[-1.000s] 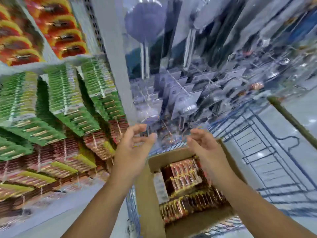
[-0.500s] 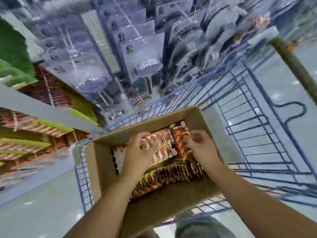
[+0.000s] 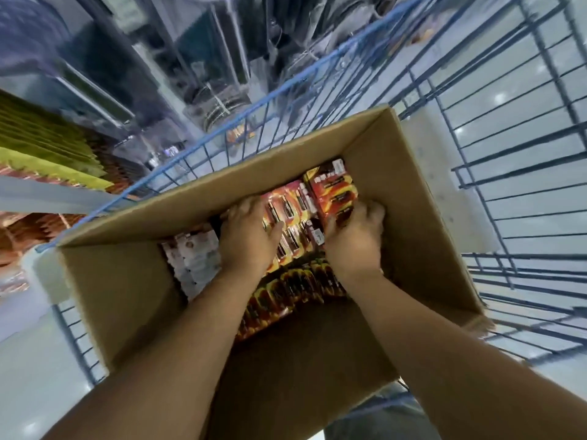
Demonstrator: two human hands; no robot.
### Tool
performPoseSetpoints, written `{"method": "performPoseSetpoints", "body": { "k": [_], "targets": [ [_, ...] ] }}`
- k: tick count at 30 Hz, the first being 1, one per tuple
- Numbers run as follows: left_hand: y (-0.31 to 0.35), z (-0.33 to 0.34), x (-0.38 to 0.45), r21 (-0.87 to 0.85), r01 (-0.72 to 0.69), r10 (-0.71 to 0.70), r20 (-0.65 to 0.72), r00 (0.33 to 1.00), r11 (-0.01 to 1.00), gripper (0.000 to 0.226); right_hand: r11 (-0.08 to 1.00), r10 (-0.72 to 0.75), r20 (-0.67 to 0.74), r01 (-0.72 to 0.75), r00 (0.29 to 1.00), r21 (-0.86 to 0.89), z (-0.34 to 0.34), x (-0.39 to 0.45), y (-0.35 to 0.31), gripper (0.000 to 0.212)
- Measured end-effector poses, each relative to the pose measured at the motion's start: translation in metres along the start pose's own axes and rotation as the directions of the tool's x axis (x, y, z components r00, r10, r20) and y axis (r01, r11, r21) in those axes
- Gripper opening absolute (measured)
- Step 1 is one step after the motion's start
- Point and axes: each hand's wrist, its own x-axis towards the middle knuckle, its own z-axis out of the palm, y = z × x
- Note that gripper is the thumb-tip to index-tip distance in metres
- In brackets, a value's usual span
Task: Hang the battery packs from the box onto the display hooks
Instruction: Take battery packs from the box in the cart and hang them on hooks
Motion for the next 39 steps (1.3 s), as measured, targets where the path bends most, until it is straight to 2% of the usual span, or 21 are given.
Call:
{"method": "performPoseSetpoints", "body": {
  "k": [3, 6, 11, 15, 18, 20, 22, 24, 25, 28, 30, 34, 39],
  "targets": [
    [-0.007, 0.016, 0.0, 0.117, -0.049, 0.055, -0.044, 0.998, 0.992, 0.067, 0.993, -0.02, -0.018, 0.018, 1.0, -0.117, 0.011, 0.0, 0.001, 0.068],
    [-0.012, 0.02, -0.001, 0.182, -0.036, 0.048, -0.066, 0.997, 0.983, 0.073, 0.979, -0.024, -0.018, 0.02, 1.0, -0.201, 0.016, 0.003, 0.002, 0.072],
    [-0.013, 0.014, 0.0, 0.229, -0.018, 0.033, -0.06, 0.998, 0.973, 0.076, 0.962, 0.083, 0.028, -0.073, 0.996, -0.264, 0.014, 0.011, -0.002, 0.077],
    [-0.001, 0.0, 0.002, 0.14, 0.109, -0.117, 0.047, 0.992, 0.984, 0.071, 0.973, 0.11, 0.018, -0.104, 0.994, -0.208, 0.015, 0.016, -0.004, 0.082],
    [0.001, -0.012, 0.01, 0.066, 0.211, -0.22, 0.181, 0.958, 0.975, 0.065, 0.989, 0.078, -0.032, -0.081, 0.996, -0.125, 0.018, 0.018, -0.004, 0.065],
    [-0.003, -0.022, 0.012, -0.061, 0.292, -0.264, 0.283, 0.922, 0.954, 0.062, 0.993, 0.08, -0.001, -0.08, 0.997, 0.087, 0.012, 0.018, -0.005, 0.042],
    [-0.008, -0.032, 0.009, -0.267, 0.416, -0.298, 0.389, 0.872, 0.869, 0.063, 0.934, 0.124, 0.125, -0.158, 0.984, 0.32, 0.002, 0.018, -0.005, 0.025],
    [-0.007, -0.044, -0.001, -0.448, 0.509, -0.293, 0.467, 0.834, 0.735, 0.061, 0.845, 0.138, 0.265, -0.253, 0.954, 0.471, -0.011, 0.019, -0.003, 0.022],
    [-0.005, -0.051, -0.008, -0.52, 0.533, -0.281, 0.487, 0.827, 0.668, 0.052, 0.791, 0.144, 0.327, -0.307, 0.934, 0.529, -0.021, 0.018, -0.004, 0.025],
    [0.0, -0.074, -0.036, -0.64, 0.552, -0.207, 0.534, 0.82, 0.535, 0.027, 0.621, 0.118, 0.488, -0.448, 0.865, 0.643, -0.054, 0.008, -0.005, 0.023],
    [0.004, -0.092, -0.059, -0.681, 0.547, -0.175, 0.538, 0.825, 0.486, 0.025, 0.593, 0.032, 0.529, -0.442, 0.848, 0.673, -0.079, -0.005, -0.007, 0.021],
    [0.015, -0.129, -0.106, -0.801, 0.469, -0.144, 0.45, 0.882, 0.371, 0.025, 0.588, -0.115, 0.537, -0.378, 0.836, 0.715, -0.125, -0.035, -0.019, 0.028],
    [0.026, -0.19, -0.159, -0.919, 0.295, -0.247, 0.232, 0.941, 0.262, 0.023, 0.549, -0.352, 0.535, -0.293, 0.768, 0.783, -0.183, -0.075, -0.059, 0.031]
  ]
}}
